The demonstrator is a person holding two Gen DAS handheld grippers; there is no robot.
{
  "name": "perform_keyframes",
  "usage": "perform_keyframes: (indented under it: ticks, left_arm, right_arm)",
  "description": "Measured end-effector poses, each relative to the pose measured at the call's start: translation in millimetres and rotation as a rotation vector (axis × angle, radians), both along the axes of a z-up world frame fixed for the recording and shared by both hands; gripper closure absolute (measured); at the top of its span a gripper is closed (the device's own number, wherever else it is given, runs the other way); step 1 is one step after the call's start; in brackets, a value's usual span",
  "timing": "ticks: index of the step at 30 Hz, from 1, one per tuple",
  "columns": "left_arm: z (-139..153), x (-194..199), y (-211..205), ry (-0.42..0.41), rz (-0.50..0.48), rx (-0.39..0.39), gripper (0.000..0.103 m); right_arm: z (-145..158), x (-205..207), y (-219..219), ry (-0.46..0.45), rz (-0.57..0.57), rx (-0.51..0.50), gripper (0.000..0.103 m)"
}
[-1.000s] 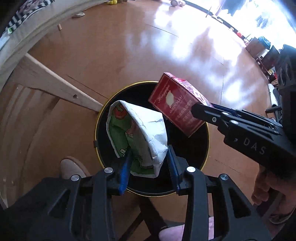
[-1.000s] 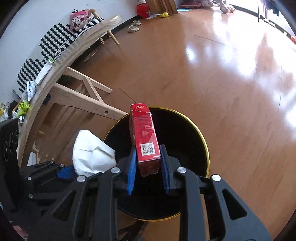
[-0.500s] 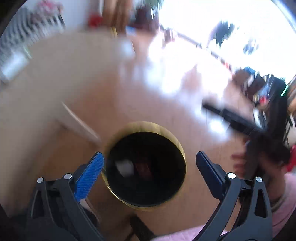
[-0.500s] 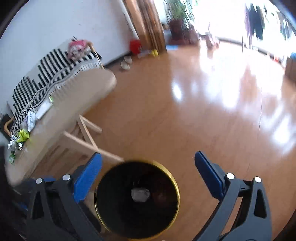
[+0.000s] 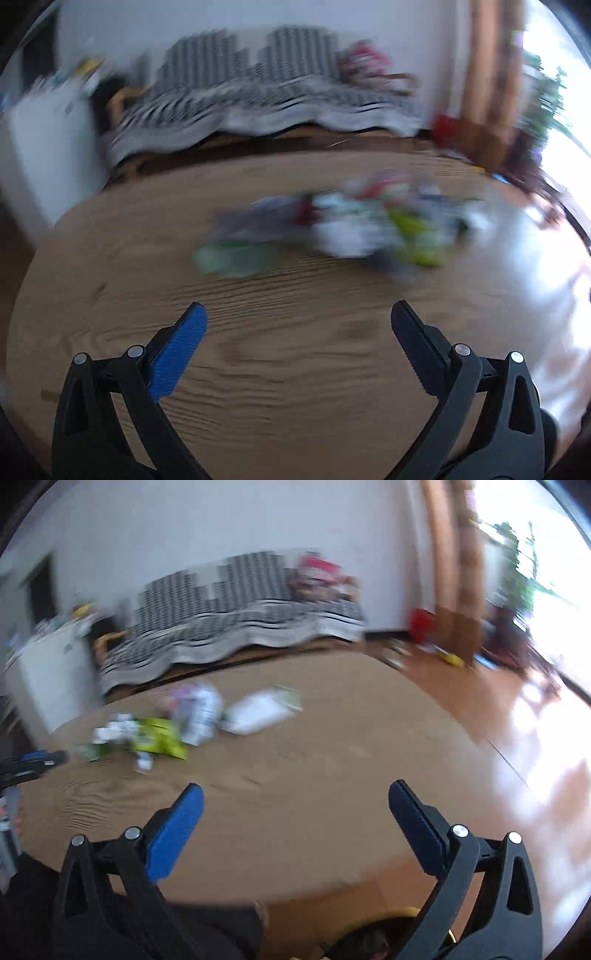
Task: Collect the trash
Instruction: 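Return both tools to the trash pile on the table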
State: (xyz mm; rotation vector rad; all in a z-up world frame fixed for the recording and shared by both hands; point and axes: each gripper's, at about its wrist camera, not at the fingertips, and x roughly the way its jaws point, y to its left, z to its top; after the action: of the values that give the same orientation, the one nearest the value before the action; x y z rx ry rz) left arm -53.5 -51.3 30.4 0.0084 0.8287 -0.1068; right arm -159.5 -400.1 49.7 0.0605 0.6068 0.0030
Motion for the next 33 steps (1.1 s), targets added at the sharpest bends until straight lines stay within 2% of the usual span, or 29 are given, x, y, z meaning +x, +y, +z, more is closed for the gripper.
perform_keyframes:
  ticks: [3,6,10,13,15,16,18,22,27,33]
  left_arm:
    - [-15,27,26,0.042,0.05,-0.042,0.006]
    - [-24,49,30,0.038,0.055,-0.035,0.006]
    - [-35,79,24,0.051,0.032,-0.05,0.006]
    - [-43,97,22,0.057,0.005,-0.05,0.006]
    - [-46,103,20,0.06,-0.003,-0.022,0.006]
    - [-46,104,22,0.061,-0.004,-0.013,0.006]
    - [-46,102,31,0.059,0.005,0.019,0.006]
    - [-43,89,52,0.016,0.034,0.096,0.006]
    - [-45,80,77,0.032,0.053,0.102,0.006]
    - [-39,73,84,0.005,0.049,0.03,0.006]
  right_arm:
    - [17,51,48,-0.026,0.103,-0.084,0.006]
    - [21,92,75,-0.057,0.112,-0.098,0.006]
    - [6,137,104,-0.079,0.075,-0.094,0.006]
    - [-11,153,115,-0.132,0.037,-0.046,0.006]
    - [-24,158,124,-0.146,0.019,-0.037,0.006]
    - [-27,165,129,-0.098,0.019,-0.032,0.006]
    - [-23,165,137,-0.116,0.059,-0.007,0.006]
    - [-23,164,167,-0.123,0.123,-0.093,0.006]
    - [-27,156,203,-0.105,0.229,-0.124,0.006]
    - [-26,146,245,-0.123,0.316,-0.186,0.006]
